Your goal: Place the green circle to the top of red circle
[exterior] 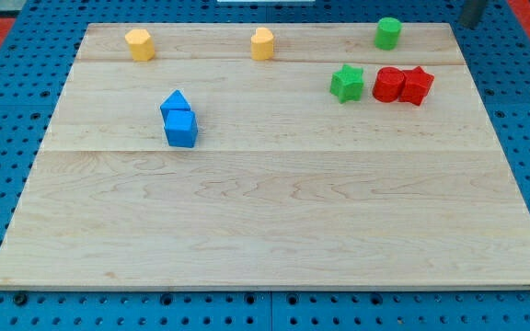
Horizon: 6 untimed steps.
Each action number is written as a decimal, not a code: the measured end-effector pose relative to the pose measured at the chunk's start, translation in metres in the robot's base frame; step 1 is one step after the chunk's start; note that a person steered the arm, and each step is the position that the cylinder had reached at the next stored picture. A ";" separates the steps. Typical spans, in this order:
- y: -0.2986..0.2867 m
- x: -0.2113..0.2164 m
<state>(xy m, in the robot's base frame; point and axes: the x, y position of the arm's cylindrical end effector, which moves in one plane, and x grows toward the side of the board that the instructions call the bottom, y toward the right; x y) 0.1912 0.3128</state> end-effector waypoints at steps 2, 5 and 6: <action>-0.113 0.000; -0.101 0.055; -0.074 0.055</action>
